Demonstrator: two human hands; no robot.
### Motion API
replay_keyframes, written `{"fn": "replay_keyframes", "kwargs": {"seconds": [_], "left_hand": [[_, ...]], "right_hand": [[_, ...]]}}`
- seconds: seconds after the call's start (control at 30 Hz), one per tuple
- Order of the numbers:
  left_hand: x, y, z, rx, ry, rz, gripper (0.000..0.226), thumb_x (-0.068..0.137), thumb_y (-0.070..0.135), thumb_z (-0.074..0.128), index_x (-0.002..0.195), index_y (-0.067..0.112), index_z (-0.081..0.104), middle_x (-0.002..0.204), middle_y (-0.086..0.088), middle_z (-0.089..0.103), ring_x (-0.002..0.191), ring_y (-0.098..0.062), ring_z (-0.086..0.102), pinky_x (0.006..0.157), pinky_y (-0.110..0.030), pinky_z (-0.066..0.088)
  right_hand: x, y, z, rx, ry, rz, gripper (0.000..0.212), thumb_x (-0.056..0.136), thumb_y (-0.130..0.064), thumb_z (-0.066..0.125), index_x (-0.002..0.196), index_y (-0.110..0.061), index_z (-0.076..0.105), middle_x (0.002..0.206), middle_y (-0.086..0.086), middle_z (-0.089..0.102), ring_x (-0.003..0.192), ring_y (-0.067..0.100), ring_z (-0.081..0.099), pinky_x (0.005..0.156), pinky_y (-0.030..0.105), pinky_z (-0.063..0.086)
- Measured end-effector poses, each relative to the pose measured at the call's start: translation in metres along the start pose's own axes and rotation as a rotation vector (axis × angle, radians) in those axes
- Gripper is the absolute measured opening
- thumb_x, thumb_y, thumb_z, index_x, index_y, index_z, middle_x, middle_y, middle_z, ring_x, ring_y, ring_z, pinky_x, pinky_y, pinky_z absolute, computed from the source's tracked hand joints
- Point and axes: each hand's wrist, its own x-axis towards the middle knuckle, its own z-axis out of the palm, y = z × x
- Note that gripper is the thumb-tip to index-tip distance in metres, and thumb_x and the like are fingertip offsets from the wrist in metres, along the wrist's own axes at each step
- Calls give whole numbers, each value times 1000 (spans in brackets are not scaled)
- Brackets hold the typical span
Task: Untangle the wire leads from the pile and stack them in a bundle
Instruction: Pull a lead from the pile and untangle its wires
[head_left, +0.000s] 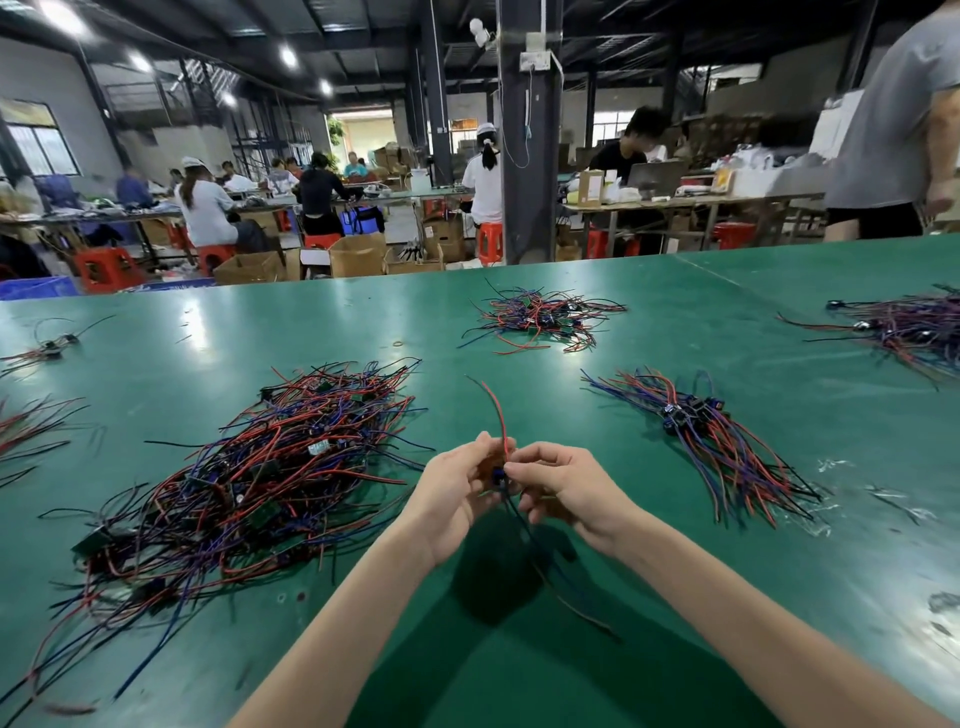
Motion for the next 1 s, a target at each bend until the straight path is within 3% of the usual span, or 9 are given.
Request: {"fn": "replay_keyframes", "kwargs": {"seconds": [0.23,0.47,0.57,0.73,1.0], "left_hand": [[-6,-8,3,89,-12,46,15,91,-5,53,101,-2,64,79,-12,70,63,-14,68,57,-20,54],[-8,-8,6,77,-23,-31,16,90,-4,54,104,-7,62,85,-15,69,61,-14,67,57,-21,55],[-7,-5,6,42,-28,-59,15,91,-3,53,100,-9,63,78,-13,71,59,-14,66,57,-20,55],[-8,-1,7,-66,-8,-137,15,90,-2,52,86,-7,65,67,-12,68,53,-12,65,50,-18,53],[-7,-3,8,-79,27,-145,12,89,-2,53,87,-7,64,68,-13,68,53,-13,65,50,-19,53]], "right_hand": [[9,4,-12,29,106,92,9,84,-2,65,77,-8,66,49,-4,54,38,5,37,38,15,29],[12,4,-17,99,84,160,8,83,-5,66,75,-6,68,52,-2,47,40,5,37,39,14,31],[14,5,-18,145,72,195,8,82,-6,67,74,-6,65,55,-2,45,42,6,38,39,15,32],[15,4,-19,203,18,217,11,83,-8,65,73,-6,67,59,0,51,44,5,42,40,14,36],[14,2,-22,208,-11,197,11,87,-6,61,81,-3,69,58,2,59,46,5,49,44,15,44]]}}
